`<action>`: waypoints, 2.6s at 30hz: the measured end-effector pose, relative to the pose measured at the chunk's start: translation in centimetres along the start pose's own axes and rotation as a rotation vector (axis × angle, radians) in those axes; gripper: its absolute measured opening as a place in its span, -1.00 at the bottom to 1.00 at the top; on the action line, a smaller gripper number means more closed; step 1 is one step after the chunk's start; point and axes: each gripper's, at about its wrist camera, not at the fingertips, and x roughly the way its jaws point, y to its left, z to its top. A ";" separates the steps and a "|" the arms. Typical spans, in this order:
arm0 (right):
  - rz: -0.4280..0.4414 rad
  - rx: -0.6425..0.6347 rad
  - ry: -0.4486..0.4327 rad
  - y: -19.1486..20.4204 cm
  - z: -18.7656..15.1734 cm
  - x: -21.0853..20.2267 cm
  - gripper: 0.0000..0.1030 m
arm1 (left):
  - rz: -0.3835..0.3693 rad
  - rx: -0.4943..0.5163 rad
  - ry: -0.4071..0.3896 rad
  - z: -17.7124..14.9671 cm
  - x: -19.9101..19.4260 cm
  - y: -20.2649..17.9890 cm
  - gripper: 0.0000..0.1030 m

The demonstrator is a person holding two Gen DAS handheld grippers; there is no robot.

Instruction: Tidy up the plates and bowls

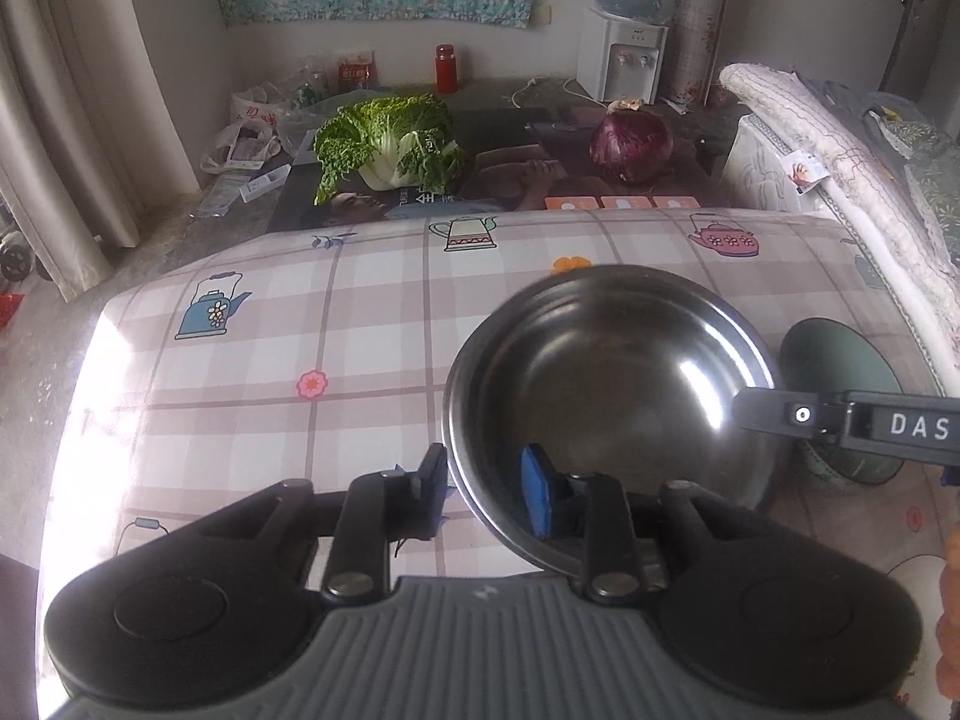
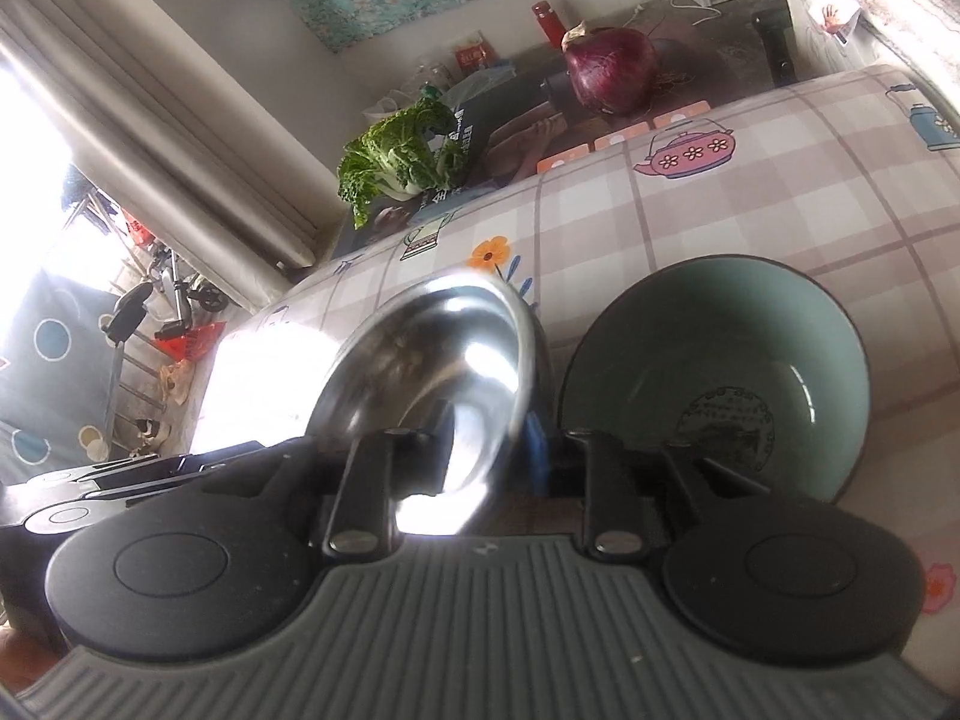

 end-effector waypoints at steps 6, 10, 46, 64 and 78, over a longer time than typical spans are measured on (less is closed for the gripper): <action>-0.004 -0.044 -0.001 0.8 -0.4 -0.6 -0.11 | -0.011 0.010 -0.028 -0.5 -1.6 -0.3 0.28; -0.039 -0.144 -0.066 2.5 -1.0 -2.8 0.32 | -0.015 0.043 -0.081 -1.2 -3.8 -1.0 0.74; -0.246 -0.233 -0.249 -6.5 -3.8 -16.7 0.97 | -0.343 0.109 -0.125 -3.9 -6.5 -10.2 1.00; -0.147 -0.128 -0.127 -9.3 1.2 -6.3 -0.11 | -0.299 0.045 -0.043 -0.6 0.4 -13.2 0.08; -0.117 -0.070 -0.066 -10.8 0.9 -4.1 -0.74 | -0.256 0.021 0.012 -0.9 1.6 -13.7 -0.56</action>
